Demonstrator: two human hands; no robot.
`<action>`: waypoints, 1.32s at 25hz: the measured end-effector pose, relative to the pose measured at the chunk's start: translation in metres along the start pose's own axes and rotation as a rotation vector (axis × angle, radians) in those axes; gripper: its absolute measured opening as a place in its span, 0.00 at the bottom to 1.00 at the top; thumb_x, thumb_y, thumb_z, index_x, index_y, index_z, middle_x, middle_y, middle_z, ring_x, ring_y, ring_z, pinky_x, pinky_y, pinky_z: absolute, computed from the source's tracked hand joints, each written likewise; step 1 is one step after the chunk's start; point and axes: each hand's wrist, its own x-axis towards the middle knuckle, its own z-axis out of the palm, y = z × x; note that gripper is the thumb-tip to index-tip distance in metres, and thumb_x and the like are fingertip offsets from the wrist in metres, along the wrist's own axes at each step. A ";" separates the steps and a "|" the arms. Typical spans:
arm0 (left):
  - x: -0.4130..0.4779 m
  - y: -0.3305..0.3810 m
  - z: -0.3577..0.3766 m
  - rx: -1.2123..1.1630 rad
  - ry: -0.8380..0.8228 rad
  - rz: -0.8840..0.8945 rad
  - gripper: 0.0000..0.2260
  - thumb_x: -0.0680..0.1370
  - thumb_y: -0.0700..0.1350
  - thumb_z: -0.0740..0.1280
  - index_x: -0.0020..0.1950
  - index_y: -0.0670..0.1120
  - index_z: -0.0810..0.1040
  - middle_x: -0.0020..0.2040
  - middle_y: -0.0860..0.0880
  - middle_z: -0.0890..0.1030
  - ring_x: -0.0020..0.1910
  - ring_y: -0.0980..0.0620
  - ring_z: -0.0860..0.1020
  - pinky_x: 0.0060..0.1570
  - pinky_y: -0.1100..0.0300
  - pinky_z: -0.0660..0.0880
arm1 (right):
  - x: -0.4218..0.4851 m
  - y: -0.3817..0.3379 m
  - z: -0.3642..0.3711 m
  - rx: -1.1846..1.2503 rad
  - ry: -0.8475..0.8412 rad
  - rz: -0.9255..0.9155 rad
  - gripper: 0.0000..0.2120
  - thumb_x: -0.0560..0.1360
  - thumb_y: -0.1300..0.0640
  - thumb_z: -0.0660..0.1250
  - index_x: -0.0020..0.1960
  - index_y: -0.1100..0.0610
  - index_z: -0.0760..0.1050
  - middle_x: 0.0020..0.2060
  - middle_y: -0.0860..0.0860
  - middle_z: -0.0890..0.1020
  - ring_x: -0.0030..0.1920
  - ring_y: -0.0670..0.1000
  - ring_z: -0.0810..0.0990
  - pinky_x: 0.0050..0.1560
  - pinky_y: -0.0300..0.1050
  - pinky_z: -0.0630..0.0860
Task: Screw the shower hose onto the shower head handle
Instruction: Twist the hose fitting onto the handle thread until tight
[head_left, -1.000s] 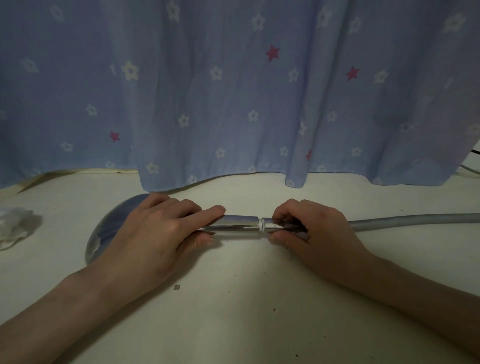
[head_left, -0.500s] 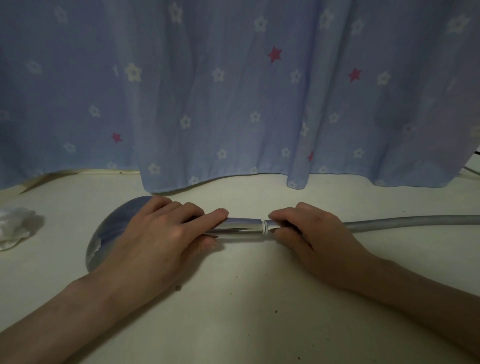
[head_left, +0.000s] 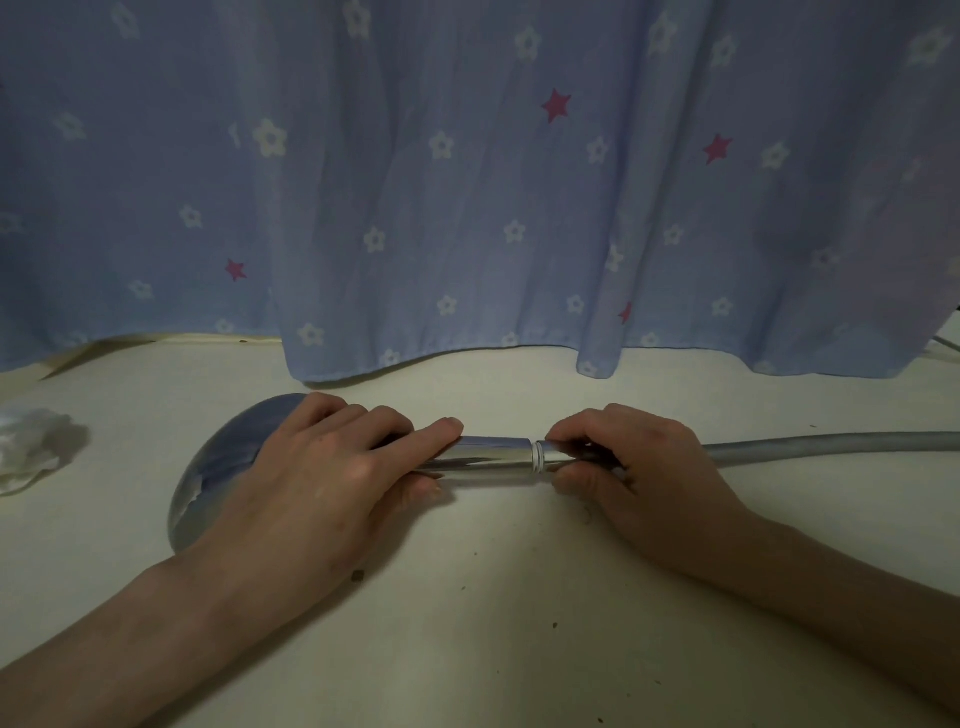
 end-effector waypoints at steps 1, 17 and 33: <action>0.000 0.000 0.000 0.005 0.000 -0.002 0.16 0.83 0.57 0.52 0.67 0.56 0.72 0.45 0.54 0.82 0.38 0.48 0.77 0.45 0.52 0.67 | 0.000 0.000 0.000 -0.006 0.003 -0.017 0.12 0.71 0.44 0.61 0.47 0.50 0.76 0.34 0.39 0.75 0.36 0.44 0.73 0.34 0.42 0.71; 0.000 0.006 -0.004 0.022 0.005 0.000 0.19 0.84 0.57 0.47 0.66 0.55 0.73 0.43 0.54 0.82 0.36 0.49 0.78 0.45 0.53 0.65 | -0.001 0.001 0.002 -0.067 -0.010 -0.019 0.16 0.74 0.43 0.56 0.48 0.52 0.77 0.33 0.45 0.77 0.35 0.45 0.72 0.32 0.45 0.72; -0.001 0.007 -0.003 0.039 0.023 0.007 0.19 0.84 0.58 0.47 0.66 0.54 0.73 0.44 0.53 0.82 0.37 0.48 0.78 0.45 0.52 0.66 | -0.002 0.001 0.001 -0.077 -0.042 -0.026 0.11 0.71 0.45 0.65 0.45 0.53 0.73 0.35 0.43 0.76 0.35 0.46 0.71 0.33 0.34 0.67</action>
